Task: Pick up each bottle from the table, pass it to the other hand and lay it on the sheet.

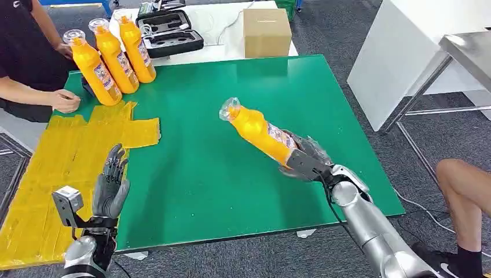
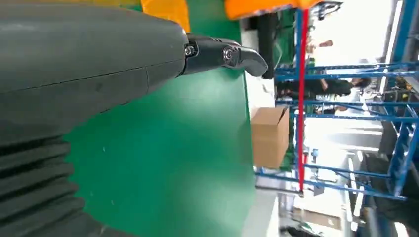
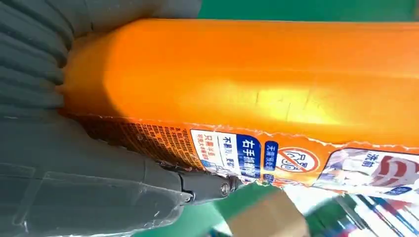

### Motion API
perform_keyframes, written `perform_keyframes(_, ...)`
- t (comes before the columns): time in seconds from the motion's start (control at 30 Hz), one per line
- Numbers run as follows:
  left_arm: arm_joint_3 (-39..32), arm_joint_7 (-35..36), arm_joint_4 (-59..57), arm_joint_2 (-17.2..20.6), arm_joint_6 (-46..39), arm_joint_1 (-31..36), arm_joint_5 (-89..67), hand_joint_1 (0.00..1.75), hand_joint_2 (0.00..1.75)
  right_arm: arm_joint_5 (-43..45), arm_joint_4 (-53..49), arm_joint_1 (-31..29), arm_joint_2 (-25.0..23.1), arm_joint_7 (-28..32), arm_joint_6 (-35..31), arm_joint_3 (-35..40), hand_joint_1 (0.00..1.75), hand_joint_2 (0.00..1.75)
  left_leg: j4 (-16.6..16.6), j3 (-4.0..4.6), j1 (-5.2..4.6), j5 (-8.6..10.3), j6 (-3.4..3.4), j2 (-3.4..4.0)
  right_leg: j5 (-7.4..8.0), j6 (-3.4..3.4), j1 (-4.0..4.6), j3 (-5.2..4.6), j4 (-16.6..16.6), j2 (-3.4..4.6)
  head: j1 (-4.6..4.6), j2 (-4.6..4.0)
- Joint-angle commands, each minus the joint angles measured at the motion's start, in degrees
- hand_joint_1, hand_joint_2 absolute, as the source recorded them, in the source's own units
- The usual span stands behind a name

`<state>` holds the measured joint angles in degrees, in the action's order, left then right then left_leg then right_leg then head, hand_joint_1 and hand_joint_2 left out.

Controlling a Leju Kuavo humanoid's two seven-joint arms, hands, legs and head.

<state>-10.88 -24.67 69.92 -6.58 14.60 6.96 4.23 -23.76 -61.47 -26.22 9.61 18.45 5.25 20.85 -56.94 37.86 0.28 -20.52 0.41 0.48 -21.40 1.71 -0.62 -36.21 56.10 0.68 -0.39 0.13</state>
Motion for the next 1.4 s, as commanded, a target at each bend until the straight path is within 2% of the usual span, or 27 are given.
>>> perform_keyframes(0.03,4.2,3.4,-1.7,-1.7,-0.2,1.1,6.6,0.00,1.75,-0.6,-2.8,-3.2,-5.6,-1.9,-0.5,-0.1,1.75,1.75,-0.1,-0.14,-0.02,-0.16,-0.03,0.07,-0.11,-0.04,-0.02,0.08,0.0,0.04,0.00,0.00)
perform_keyframes(0.23,4.8,3.8,-1.7,-1.7,1.4,1.1,9.3,0.00,1.75,0.0,-2.3,-3.6,-6.1,-1.3,0.1,0.3,1.75,1.75,0.0,-0.06,-0.02,-0.15,-0.03,-0.08,-0.17,-0.06,-0.03,0.09,0.0,-0.08,0.00,0.00)
perform_keyframes(0.3,7.2,4.9,-1.0,-2.2,2.2,1.2,11.1,0.00,1.75,-0.4,0.3,-5.2,-8.5,-1.5,0.3,2.3,1.75,1.75,0.0,0.04,-0.05,-0.08,-0.01,-0.07,-0.11,-0.02,-0.06,-0.01,0.0,-0.06,0.00,0.00)
perform_keyframes(0.43,12.6,9.8,-2.6,-2.0,9.6,1.9,23.4,0.00,1.75,-1.5,10.4,-10.5,-13.8,-2.6,1.1,8.3,1.75,1.75,0.0,0.05,-0.05,-0.10,-0.03,0.09,-0.05,-0.03,-0.04,-0.05,0.0,0.10,0.02,0.00)
perform_keyframes(0.5,14.5,9.3,-3.2,-1.6,9.3,2.1,24.4,0.00,1.75,-2.1,13.6,-11.5,-15.9,-2.6,0.8,11.0,1.75,1.75,0.0,-0.01,-0.05,-0.12,-0.04,0.14,-0.05,-0.05,-0.04,-0.05,0.0,0.13,0.00,0.00)
perform_keyframes(0.67,15.7,8.3,-4.0,-2.1,7.4,4.3,23.6,0.00,1.75,-4.3,17.3,-11.3,-20.6,-3.2,0.7,18.4,1.75,1.75,0.0,-0.21,0.01,-0.21,-0.09,0.19,-0.16,-0.12,0.02,0.09,0.1,0.13,0.02,0.00)
perform_keyframes(0.87,15.6,8.5,-6.1,-2.1,8.0,5.2,24.8,0.00,1.75,-4.8,19.9,-12.1,-22.9,-3.9,0.3,23.2,1.75,1.75,0.0,0.02,-0.02,-0.07,-0.06,0.04,-0.11,-0.07,-0.02,-0.10,0.0,0.00,0.02,0.00)
perform_keyframes(0.93,15.7,8.2,-6.5,-2.3,8.1,5.5,24.8,0.00,1.75,-4.7,20.9,-12.2,-23.7,-4.1,0.2,24.7,1.75,1.75,-0.1,-0.16,0.03,-0.23,-0.08,0.08,-0.23,-0.12,0.03,0.08,0.1,0.02,0.00,0.00)
perform_keyframes(1.17,15.4,7.7,-7.6,-2.8,6.8,6.9,23.7,0.00,1.75,-6.0,22.9,-9.8,-27.0,-4.4,0.7,30.8,1.75,1.75,0.0,0.12,0.02,-0.04,-0.08,-0.09,-0.13,-0.10,-0.01,-0.18,0.0,-0.15,0.04,0.00)
perform_keyframes(1.4,14.2,6.9,-8.9,-3.0,5.5,7.3,23.2,0.00,1.75,-7.6,24.2,-7.9,-28.3,-4.3,0.3,36.4,1.75,1.75,0.0,-0.07,0.04,-0.15,-0.10,-0.15,-0.25,-0.13,0.03,0.01,0.0,-0.23,0.02,0.00)
